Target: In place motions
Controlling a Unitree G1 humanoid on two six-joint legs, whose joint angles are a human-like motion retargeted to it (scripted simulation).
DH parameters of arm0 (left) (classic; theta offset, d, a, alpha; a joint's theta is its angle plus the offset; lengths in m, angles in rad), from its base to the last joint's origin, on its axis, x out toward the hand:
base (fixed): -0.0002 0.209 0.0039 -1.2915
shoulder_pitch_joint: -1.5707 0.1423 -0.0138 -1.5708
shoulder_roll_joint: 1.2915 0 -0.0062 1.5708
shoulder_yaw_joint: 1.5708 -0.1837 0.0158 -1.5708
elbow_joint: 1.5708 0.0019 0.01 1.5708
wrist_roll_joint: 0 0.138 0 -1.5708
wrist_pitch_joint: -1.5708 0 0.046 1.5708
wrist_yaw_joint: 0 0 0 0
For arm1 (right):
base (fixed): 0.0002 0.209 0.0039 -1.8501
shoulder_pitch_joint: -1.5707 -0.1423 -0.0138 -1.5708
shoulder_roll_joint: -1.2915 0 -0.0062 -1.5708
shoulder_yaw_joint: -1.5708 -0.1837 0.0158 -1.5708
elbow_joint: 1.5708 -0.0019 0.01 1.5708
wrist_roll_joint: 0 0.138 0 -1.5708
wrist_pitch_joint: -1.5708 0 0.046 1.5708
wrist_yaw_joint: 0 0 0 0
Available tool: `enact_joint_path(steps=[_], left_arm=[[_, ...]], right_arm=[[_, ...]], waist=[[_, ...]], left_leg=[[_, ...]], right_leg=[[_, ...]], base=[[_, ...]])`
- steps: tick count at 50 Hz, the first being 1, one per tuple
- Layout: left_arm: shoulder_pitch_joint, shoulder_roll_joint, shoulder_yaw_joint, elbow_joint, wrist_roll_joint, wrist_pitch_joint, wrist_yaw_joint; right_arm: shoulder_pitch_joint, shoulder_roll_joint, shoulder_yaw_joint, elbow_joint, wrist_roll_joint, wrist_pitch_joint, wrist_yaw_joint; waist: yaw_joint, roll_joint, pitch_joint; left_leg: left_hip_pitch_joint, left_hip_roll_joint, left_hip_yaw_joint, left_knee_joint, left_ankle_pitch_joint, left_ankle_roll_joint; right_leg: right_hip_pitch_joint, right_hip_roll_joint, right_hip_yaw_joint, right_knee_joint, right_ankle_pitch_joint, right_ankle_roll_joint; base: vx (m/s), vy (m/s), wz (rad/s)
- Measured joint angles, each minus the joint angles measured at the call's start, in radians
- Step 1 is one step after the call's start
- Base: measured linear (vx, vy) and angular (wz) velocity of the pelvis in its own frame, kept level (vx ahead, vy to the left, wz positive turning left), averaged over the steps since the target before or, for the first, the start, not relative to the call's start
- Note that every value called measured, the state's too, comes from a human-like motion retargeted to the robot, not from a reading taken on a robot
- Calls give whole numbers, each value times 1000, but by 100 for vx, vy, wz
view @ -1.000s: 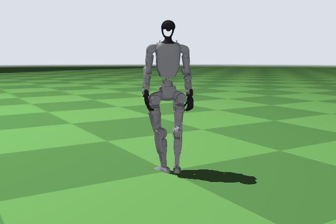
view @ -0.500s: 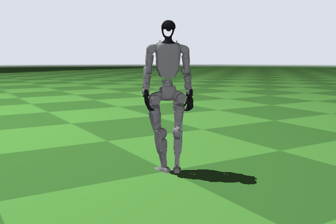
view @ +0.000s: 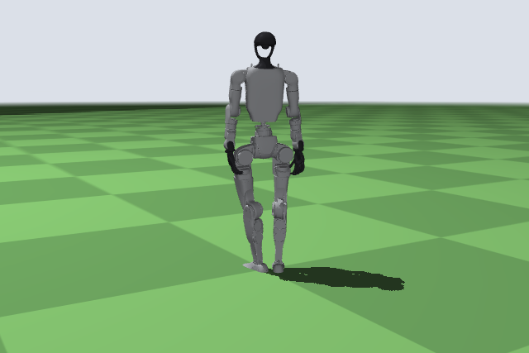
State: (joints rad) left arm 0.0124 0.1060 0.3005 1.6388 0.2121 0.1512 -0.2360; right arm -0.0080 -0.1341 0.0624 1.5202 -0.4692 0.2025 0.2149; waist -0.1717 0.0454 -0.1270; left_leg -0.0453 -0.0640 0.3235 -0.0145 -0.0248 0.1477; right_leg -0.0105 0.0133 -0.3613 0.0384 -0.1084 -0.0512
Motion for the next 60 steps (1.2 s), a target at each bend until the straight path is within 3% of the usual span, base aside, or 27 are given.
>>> enact_joint_path(steps=[60], left_arm=[[3,-1,0,-1,-8,2,1]], right_arm=[[-2,0,5,0,-6,1,2]], waist=[[-11,6,-6]], left_leg=[[-4,5,-5,1,-3,-6]], right_leg=[[-6,4,-4,-1,0,-5]], base=[[0,0,0]])
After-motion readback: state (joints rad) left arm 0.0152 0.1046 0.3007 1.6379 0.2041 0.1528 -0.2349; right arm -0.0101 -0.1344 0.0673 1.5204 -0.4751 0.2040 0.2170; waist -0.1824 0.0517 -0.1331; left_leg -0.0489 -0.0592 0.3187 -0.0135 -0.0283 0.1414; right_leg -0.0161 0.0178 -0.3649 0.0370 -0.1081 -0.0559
